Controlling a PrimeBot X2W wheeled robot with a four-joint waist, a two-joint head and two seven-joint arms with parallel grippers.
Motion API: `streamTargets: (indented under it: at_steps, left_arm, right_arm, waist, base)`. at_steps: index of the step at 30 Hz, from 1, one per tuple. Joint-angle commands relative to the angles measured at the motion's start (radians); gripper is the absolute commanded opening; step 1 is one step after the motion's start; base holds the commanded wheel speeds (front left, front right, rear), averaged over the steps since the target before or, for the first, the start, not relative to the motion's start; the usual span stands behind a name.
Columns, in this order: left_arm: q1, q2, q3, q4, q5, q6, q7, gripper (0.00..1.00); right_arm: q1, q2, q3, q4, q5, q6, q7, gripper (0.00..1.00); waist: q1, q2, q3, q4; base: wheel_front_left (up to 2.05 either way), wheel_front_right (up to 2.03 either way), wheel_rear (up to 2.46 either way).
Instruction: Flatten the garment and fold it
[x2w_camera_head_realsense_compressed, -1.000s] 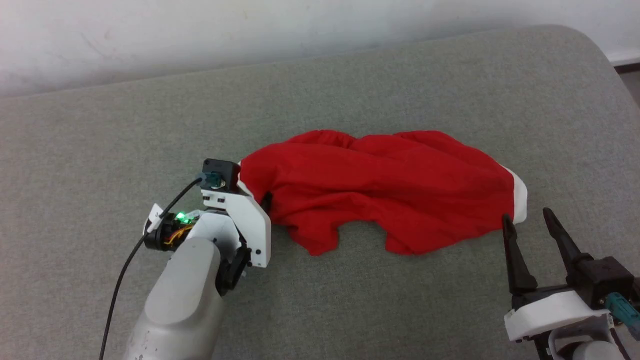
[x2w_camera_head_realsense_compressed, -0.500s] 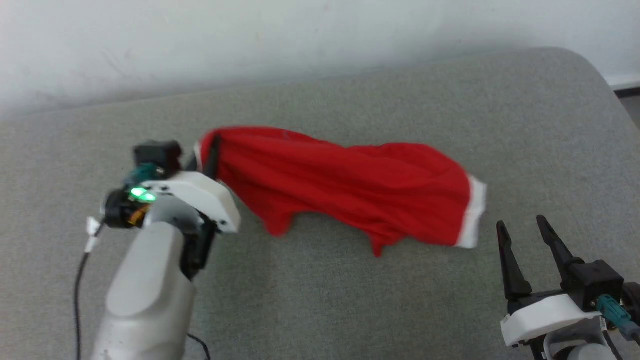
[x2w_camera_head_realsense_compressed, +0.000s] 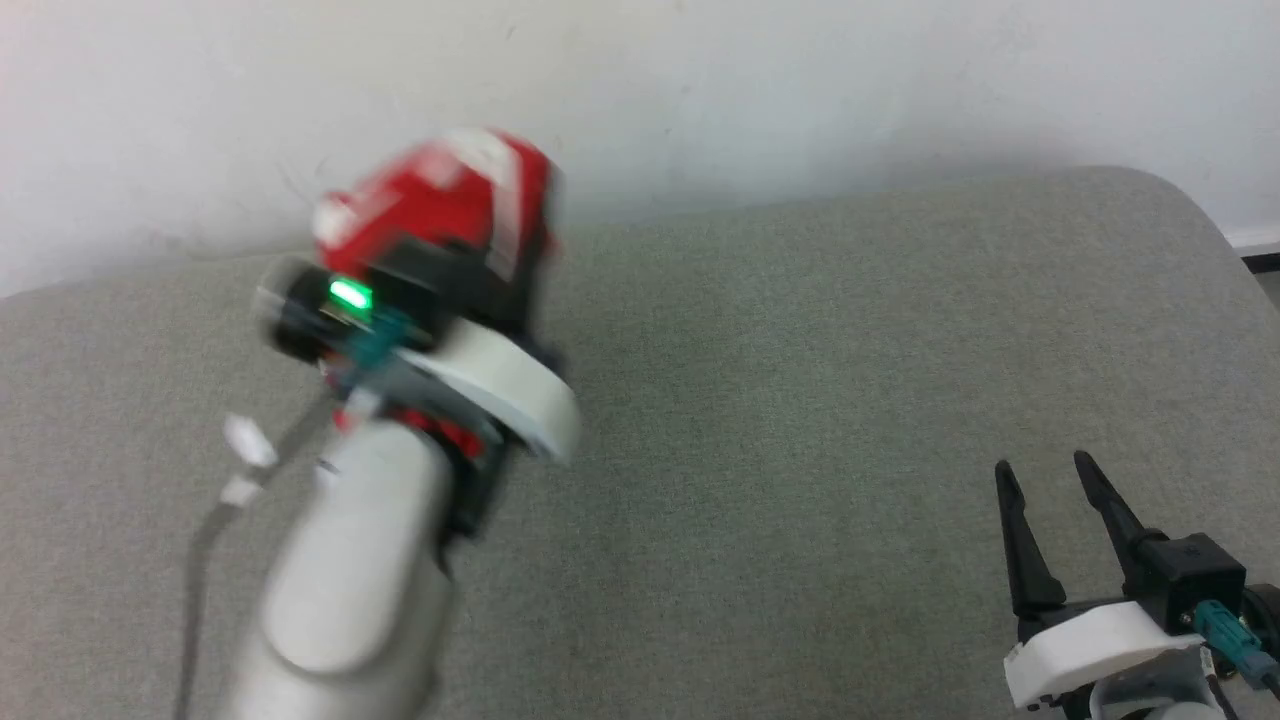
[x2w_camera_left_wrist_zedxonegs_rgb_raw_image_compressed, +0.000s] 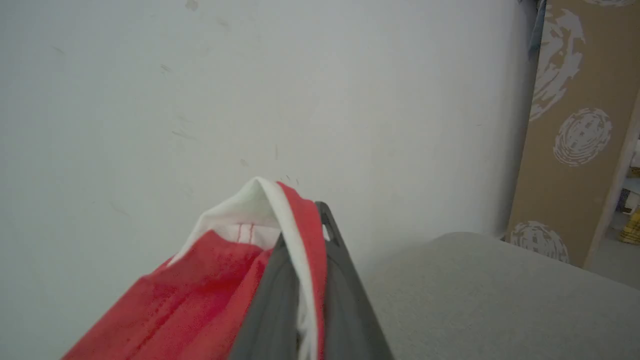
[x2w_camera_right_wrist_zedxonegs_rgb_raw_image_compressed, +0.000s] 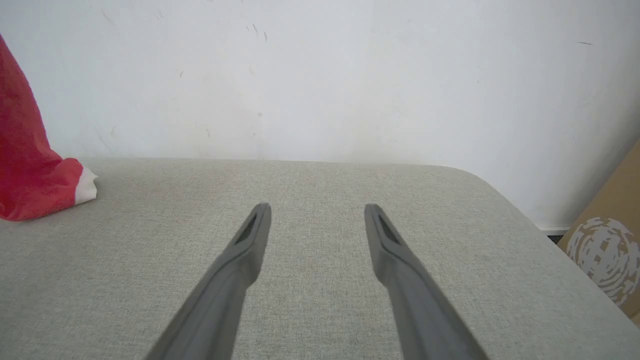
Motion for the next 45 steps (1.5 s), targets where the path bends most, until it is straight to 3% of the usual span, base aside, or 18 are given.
streamTargets:
  at_steps: [1,6,12,13,14,20,28,36,41,45]
  left_arm:
    - [0.051,-0.023,-0.044,0.010,0.005,-0.018,0.025,0.00]
    - [0.187,-0.089,-0.245,0.111,-0.012,-0.066,0.082,0.00]
    - [0.266,-0.121,-0.414,0.270,-0.054,-0.081,0.099,0.04]
    - [0.268,-0.122,-0.434,0.294,-0.056,-0.082,0.100,0.42]
    - [0.268,-0.124,-0.450,0.314,-0.058,-0.083,0.100,1.00]
    - [0.245,-0.126,-0.495,0.362,-0.067,-0.063,0.064,1.00]
    - [0.213,-0.118,-0.435,0.223,-0.115,0.014,0.009,1.00]
    - [0.247,0.036,-0.215,0.101,-0.170,0.140,-0.067,1.00]
    - [0.341,0.121,-0.094,0.072,-0.218,0.179,-0.148,1.00]
    - [0.443,0.143,-0.019,0.037,-0.238,0.211,-0.185,1.00]
  right_arm:
    - [0.000,0.003,-0.005,0.006,0.007,-0.002,-0.005,1.00]
    - [-0.014,0.003,-0.021,0.026,0.013,-0.002,-0.007,1.00]
    - [-0.033,0.003,-0.036,0.043,0.011,-0.002,-0.003,1.00]
    - [-0.035,0.003,-0.037,0.046,0.011,-0.002,-0.002,1.00]
    - [-0.037,0.003,-0.038,0.049,0.011,-0.002,-0.002,1.00]
    - [-0.029,0.003,-0.048,0.070,0.010,-0.002,0.000,1.00]
    - [0.002,0.003,-0.047,0.079,0.008,-0.002,0.006,1.00]
    - [0.027,0.003,-0.029,0.059,0.006,-0.002,0.028,1.00]
    - [0.044,0.003,-0.009,0.053,0.011,-0.002,0.051,1.00]
    - [0.057,0.003,0.011,0.053,0.015,-0.002,0.068,1.00]
  waist:
    - [0.0002,0.0000,0.005,-0.003]
    - [0.0002,0.0000,0.017,-0.015]
    - [0.0002,0.0000,0.034,-0.027]
    - [0.0002,0.0000,0.036,-0.028]
    - [0.0002,0.0000,0.037,-0.028]
    - [0.0002,0.0000,0.012,-0.001]
    - [0.0002,0.0000,-0.069,0.079]
    - [0.0002,0.0000,-0.102,0.151]
    - [0.0002,0.0000,-0.101,0.189]
    - [0.0002,0.0000,-0.098,0.215]
  base:
    - [0.00,0.00,0.00]
    - [0.00,0.00,0.00]
    - [0.00,0.00,0.00]
    - [0.00,0.00,0.00]
    - [0.00,0.00,0.00]
    - [0.00,0.00,0.00]
    - [0.00,0.00,0.00]
    - [0.00,0.00,0.00]
    - [0.00,0.00,0.00]
    - [0.00,0.00,0.00]
